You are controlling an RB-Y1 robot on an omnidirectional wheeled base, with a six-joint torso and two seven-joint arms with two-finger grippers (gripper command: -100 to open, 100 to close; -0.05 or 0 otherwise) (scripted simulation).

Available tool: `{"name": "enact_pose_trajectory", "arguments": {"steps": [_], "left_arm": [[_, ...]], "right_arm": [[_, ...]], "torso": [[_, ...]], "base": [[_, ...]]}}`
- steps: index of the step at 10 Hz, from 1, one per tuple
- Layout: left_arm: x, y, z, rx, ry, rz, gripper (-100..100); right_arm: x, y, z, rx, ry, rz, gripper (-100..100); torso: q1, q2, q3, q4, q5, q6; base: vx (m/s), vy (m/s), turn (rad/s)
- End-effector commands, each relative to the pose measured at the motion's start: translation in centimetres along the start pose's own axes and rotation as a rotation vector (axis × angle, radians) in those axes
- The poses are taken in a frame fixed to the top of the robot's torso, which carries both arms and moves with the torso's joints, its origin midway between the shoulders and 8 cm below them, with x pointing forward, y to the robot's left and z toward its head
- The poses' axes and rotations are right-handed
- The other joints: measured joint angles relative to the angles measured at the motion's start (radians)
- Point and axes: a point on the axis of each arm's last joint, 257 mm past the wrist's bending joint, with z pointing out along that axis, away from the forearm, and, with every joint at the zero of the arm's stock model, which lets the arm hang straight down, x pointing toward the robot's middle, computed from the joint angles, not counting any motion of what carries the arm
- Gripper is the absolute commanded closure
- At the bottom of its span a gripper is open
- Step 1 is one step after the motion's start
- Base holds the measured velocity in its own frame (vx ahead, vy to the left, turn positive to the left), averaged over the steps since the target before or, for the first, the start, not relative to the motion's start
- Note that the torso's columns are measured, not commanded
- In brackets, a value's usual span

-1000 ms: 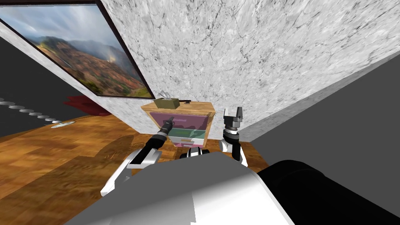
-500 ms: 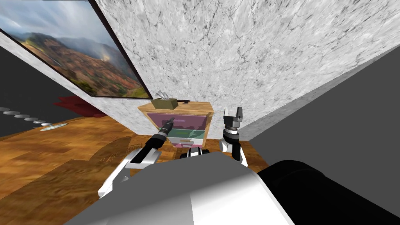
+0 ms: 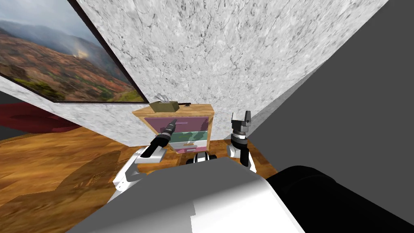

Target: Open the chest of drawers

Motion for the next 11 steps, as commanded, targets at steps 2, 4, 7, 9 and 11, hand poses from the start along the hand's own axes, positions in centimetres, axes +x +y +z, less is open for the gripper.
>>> {"name": "enact_pose_trajectory", "arguments": {"steps": [2,4,7,9,11], "left_arm": [[-2.5,1.6,1.7,-0.034,-0.051,0.004,-100],[-4.1,2.3,2.6,-0.049,-0.084,0.003,-100],[-7.4,3.6,4.3,-0.08,-0.149,-0.008,-100],[-10.7,3.9,5.7,-0.093,-0.214,-0.029,-100],[-10.1,4.2,5.5,-0.102,-0.208,-0.027,-100]], "right_arm": [[0.0,0.0,0.0,0.0,0.0,0.0,0],[0.0,0.0,0.0,0.0,0.0,0.0,0],[0.0,0.0,0.0,0.0,0.0,0.0,0],[0.0,0.0,0.0,0.0,0.0,0.0,0],[0.0,0.0,0.0,0.0,0.0,0.0,0]], "torso": [[0.0,-0.001,-0.001,0.0,0.0,0.0],[0.002,-0.001,-0.001,0.0,0.0,0.0],[-0.001,0.002,0.002,0.001,0.0,0.002],[0.0,-0.002,-0.001,-0.001,0.0,0.0],[0.0,-0.003,-0.002,0.0,0.0,0.0]], "base": [[-0.101,-0.005,-0.163],[-0.084,0.005,-0.191],[-0.122,-0.011,-0.232],[-0.12,-0.005,-0.3],[-0.071,-0.004,-0.057]]}}
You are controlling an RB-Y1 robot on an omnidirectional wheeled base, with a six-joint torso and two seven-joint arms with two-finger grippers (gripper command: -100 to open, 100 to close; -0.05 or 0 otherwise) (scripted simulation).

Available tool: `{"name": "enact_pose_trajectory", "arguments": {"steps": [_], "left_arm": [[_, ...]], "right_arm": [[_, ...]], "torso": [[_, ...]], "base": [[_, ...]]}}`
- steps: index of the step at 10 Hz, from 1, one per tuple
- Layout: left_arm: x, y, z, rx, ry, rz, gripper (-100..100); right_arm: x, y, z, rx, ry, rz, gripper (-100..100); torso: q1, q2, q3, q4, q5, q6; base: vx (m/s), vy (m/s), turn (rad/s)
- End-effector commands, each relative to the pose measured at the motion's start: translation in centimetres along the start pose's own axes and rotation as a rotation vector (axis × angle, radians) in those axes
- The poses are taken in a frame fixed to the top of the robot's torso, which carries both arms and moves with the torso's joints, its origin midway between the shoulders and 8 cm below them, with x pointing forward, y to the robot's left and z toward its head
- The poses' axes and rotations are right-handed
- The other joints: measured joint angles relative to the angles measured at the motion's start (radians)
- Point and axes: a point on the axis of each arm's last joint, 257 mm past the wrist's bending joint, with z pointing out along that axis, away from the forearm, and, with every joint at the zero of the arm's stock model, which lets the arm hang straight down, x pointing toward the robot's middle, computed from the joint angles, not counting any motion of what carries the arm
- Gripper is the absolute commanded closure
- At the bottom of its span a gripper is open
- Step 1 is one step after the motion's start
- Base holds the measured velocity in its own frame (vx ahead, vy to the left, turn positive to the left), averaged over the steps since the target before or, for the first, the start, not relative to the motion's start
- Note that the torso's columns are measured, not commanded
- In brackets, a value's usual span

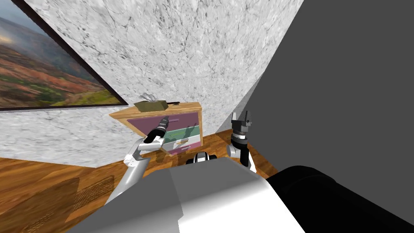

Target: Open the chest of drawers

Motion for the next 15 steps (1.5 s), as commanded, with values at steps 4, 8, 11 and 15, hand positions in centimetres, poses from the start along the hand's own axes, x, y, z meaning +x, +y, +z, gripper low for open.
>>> {"name": "enact_pose_trajectory", "arguments": {"steps": [4,8,11,15], "left_arm": [[5.3,-1.1,-4.1,0.049,0.123,0.031,100],[9.3,-2.6,-8.0,0.091,0.22,0.029,100],[11.7,-4.2,-11.3,0.126,0.285,0.012,100],[12.5,-5.3,-12.5,0.144,0.306,0.002,100]], "right_arm": [[0.0,0.0,0.0,0.0,0.0,-0.001,0],[0.0,0.0,0.0,0.0,0.0,0.0,0],[0.0,0.0,0.0,0.0,0.0,0.0,0],[0.0,0.0,0.0,0.0,0.0,0.0,0]], "torso": [[0.002,-0.003,-0.002,-0.001,0.0,-0.001],[0.003,-0.003,-0.002,-0.003,0.002,-0.002],[0.002,-0.001,0.0,-0.004,0.002,0.002],[-0.003,0.001,0.001,-0.003,0.0,0.003]], "base": [[0.153,0.003,0.353],[0.13,0.004,0.257],[0.141,-0.016,0.246],[0.063,0.004,0.12]]}}
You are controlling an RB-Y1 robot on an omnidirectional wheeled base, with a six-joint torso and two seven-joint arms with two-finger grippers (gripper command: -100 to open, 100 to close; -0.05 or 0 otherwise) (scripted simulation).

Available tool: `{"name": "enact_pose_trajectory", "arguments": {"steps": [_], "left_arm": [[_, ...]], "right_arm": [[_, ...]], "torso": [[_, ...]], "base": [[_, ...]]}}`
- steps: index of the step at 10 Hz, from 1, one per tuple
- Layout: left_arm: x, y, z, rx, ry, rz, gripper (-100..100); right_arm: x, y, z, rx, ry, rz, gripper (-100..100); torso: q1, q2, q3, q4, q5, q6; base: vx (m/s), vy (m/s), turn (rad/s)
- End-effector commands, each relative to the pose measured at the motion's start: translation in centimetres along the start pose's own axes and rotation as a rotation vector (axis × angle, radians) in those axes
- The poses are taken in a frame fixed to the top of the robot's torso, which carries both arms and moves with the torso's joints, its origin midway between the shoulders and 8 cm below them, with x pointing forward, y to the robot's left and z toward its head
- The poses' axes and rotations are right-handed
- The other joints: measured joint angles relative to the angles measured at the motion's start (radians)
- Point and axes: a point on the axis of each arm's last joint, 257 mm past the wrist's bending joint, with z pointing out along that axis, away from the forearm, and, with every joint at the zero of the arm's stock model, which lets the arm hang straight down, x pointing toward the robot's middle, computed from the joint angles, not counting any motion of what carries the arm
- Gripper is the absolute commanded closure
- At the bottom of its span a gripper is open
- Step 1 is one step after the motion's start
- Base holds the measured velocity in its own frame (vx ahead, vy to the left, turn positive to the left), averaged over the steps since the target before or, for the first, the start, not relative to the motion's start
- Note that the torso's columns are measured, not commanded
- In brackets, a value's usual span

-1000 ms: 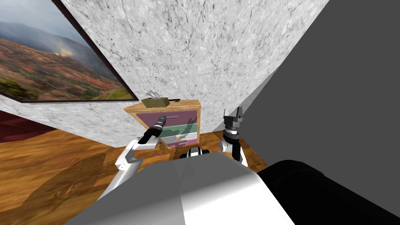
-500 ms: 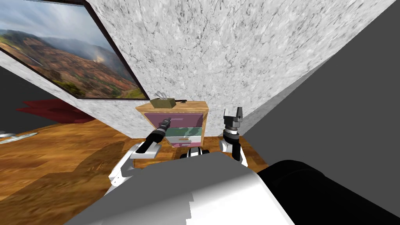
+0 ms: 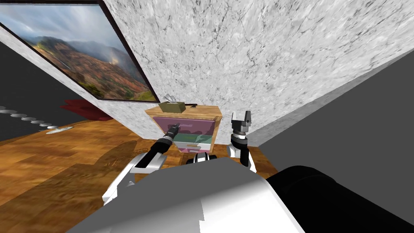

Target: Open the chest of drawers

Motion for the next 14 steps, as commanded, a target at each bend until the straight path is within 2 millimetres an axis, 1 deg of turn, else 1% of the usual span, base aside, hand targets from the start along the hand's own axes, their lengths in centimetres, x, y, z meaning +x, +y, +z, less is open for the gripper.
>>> {"name": "enact_pose_trajectory", "arguments": {"steps": [1,3,6,7,8,10,11,12,14], "left_arm": [[-0.8,0.1,0.6,-0.005,-0.014,0.001,100],[-1.7,0.4,1.3,-0.012,-0.028,0.001,100],[-4.0,0.8,2.8,-0.029,-0.067,-0.002,100],[-4.4,0.9,3.1,-0.033,-0.075,-0.003,100],[-4.3,1.3,2.8,-0.042,-0.073,0.0,100],[-3.9,1.0,2.4,-0.037,-0.064,-0.002,100],[-3.7,0.8,2.3,-0.032,-0.061,-0.003,100],[-4.2,0.6,2.0,-0.04,-0.067,-0.003,-100],[-4.3,-0.5,1.2,-0.038,-0.064,-0.005,-100]], "right_arm": [[0.0,0.0,0.0,0.0,0.0,0.0,0],[0.0,0.0,0.0,0.0,0.0,0.0,0],[0.0,0.0,0.0,0.0,0.0,0.0,0],[0.0,0.0,0.0,0.0,0.0,0.0,0],[0.0,0.0,0.0,0.0,0.0,0.0,0],[0.0,0.0,0.0,0.0,0.0,0.0,0],[0.0,0.0,0.0,0.0,0.0,0.0,0],[0.0,0.0,0.0,0.0,0.0,0.0,0],[0.0,0.0,0.0,0.0,0.0,0.0,0]], "torso": [[0.001,0.001,0.0,0.001,0.0,-0.001],[0.001,0.009,0.006,0.003,0.0,0.0],[-0.002,0.003,0.002,0.004,-0.002,0.0],[-0.003,0.003,0.001,0.004,-0.003,0.001],[-0.005,0.002,0.001,0.005,-0.004,0.002],[-0.004,0.003,0.0,0.003,-0.003,-0.001],[-0.003,0.005,0.003,0.003,-0.002,0.0],[-0.003,0.005,0.003,0.004,-0.002,0.001],[0.002,-0.008,-0.006,0.0,-0.001,-0.003]], "base": [[-0.09,0.014,-0.136],[-0.187,0.011,-0.127],[-0.233,0.017,-0.164],[-0.217,0.012,-0.15],[-0.089,0.012,-0.013],[-0.173,0.003,0.062],[-0.184,0.025,0.023],[-0.065,0.017,0.023],[0.07,0.005,0.031]]}}
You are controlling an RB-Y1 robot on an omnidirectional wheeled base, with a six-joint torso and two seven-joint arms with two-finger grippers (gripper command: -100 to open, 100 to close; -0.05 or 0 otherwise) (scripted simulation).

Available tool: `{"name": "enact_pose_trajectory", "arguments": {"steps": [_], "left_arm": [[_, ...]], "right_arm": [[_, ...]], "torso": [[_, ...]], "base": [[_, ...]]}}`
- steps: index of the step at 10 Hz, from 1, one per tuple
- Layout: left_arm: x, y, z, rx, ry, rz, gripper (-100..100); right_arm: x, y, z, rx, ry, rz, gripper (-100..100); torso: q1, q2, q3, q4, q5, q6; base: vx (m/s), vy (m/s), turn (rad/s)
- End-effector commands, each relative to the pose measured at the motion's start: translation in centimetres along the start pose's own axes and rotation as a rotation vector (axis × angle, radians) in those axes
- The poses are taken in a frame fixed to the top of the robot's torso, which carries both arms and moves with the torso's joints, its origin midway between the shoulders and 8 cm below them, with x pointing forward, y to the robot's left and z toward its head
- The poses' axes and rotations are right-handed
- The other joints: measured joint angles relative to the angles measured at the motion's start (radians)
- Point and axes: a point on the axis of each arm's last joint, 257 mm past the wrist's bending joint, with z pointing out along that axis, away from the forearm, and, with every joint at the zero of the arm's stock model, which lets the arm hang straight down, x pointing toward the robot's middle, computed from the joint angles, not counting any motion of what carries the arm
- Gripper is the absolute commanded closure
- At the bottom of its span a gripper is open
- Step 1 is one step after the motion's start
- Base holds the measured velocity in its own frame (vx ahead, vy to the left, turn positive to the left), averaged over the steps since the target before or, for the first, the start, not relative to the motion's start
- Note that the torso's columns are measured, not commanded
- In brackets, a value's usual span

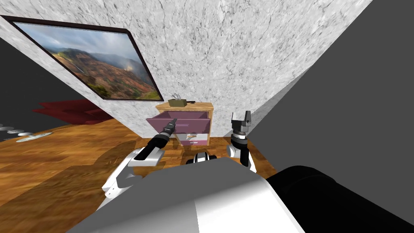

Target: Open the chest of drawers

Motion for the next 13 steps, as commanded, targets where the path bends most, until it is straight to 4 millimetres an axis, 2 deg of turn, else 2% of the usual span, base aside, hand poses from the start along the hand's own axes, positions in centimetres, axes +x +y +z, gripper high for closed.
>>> {"name": "enact_pose_trajectory", "arguments": {"steps": [1,7,8,9,10,13], "left_arm": [[-0.2,-1.5,-1.1,0.002,0.004,-0.003,-100],[-0.3,-4.6,-3.9,0.005,0.019,-0.008,-100],[-0.3,-4.7,-3.9,0.008,0.02,-0.008,-100],[0.4,-3.4,-3.6,-0.026,0.033,-0.019,-100],[0.5,-3.2,-3.6,-0.032,0.035,-0.021,0],[0.7,-2.5,-3.6,-0.051,0.039,-0.025,0]], "right_arm": [[0.0,0.0,0.0,0.0,0.0,0.0,0],[0.0,0.0,0.0,0.0,0.0,0.0,0],[0.0,0.0,0.0,0.0,0.0,0.0,0],[0.0,0.0,0.0,0.0,0.0,0.0,0],[0.0,0.0,0.0,0.0,0.0,0.0,0],[0.0,0.0,0.0,0.0,0.0,0.0,0]], "torso": [[0.001,0.001,0.0,0.001,0.0,0.001],[0.001,0.02,0.01,0.013,-0.005,-0.004],[0.001,0.021,0.011,0.014,-0.005,-0.005],[0.002,0.022,0.011,0.015,-0.005,-0.005],[0.001,0.021,0.012,0.012,-0.003,-0.003],[0.0,0.013,0.007,0.006,-0.001,-0.001]], "base": [[0.082,0.005,0.026],[0.055,0.007,0.022],[0.037,0.003,0.01],[0.018,-0.003,-0.008],[0.008,-0.003,-0.005],[0.0,0.0,0.0]]}}
